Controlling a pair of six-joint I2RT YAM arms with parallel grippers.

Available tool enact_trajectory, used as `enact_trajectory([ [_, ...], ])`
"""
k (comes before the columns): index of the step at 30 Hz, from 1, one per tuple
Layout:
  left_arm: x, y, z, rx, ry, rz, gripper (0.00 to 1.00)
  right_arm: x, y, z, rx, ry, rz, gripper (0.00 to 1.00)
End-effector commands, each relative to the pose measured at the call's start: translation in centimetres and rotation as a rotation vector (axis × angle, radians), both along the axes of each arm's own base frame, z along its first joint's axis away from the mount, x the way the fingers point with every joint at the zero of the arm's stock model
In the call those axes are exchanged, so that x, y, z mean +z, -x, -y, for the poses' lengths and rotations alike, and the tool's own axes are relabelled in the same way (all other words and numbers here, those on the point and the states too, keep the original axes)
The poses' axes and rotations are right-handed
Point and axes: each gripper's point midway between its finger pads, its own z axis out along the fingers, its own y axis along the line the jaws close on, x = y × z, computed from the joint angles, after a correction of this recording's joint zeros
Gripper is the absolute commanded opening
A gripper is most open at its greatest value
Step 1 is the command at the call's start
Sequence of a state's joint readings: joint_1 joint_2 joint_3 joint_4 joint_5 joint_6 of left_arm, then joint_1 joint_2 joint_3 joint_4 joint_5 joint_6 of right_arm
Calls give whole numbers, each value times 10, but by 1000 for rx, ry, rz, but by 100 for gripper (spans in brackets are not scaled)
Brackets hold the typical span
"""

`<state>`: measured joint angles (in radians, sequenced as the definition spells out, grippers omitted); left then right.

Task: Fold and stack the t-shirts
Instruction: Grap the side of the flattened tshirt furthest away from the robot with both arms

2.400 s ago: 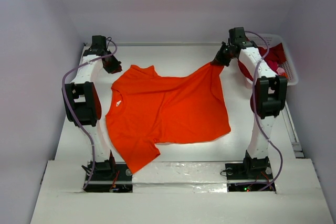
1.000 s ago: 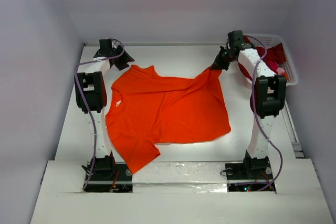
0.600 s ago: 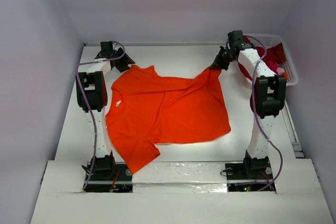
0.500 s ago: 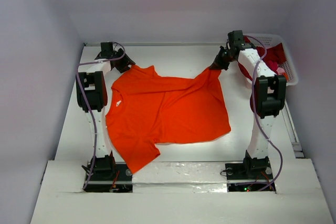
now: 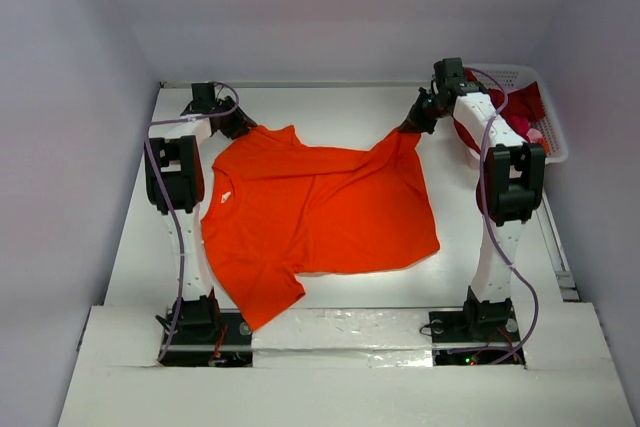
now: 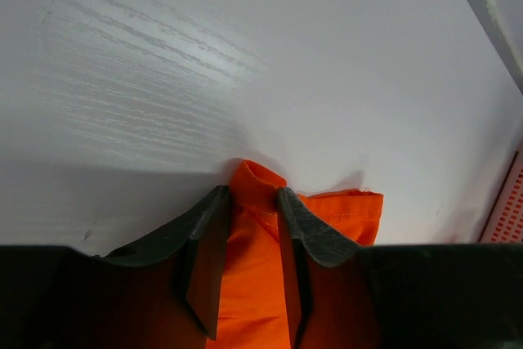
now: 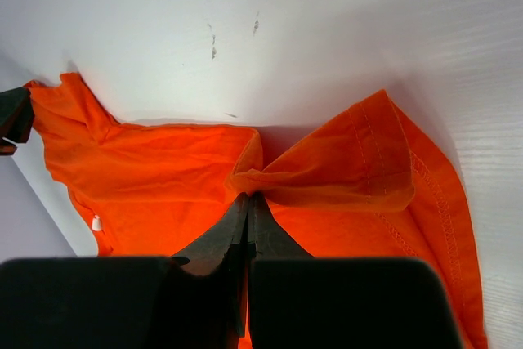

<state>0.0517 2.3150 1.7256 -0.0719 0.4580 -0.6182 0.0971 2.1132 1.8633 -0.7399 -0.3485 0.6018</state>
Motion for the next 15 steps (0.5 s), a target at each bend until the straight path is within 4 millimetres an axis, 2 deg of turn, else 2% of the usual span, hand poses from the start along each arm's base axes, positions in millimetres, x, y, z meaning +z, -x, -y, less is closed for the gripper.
enact_trajectory([
  [1,3,6,4,-22,-2,-1,27,21,-13,-2,0,-34,69,0],
  [8,-2,9,3,-19,-4,-18,21,18,-12,-2,-2,-39,65,0],
  [11,-2,9,3,-13,-6,-24,10,18,-12,-3,-2,-43,65,0],
  [12,-3,9,2,-10,-5,-29,1,17,-11,-3,-2,-43,62,0],
  [15,1,9,2,-4,-1,-33,0,16,-10,-2,-3,-42,62,0],
])
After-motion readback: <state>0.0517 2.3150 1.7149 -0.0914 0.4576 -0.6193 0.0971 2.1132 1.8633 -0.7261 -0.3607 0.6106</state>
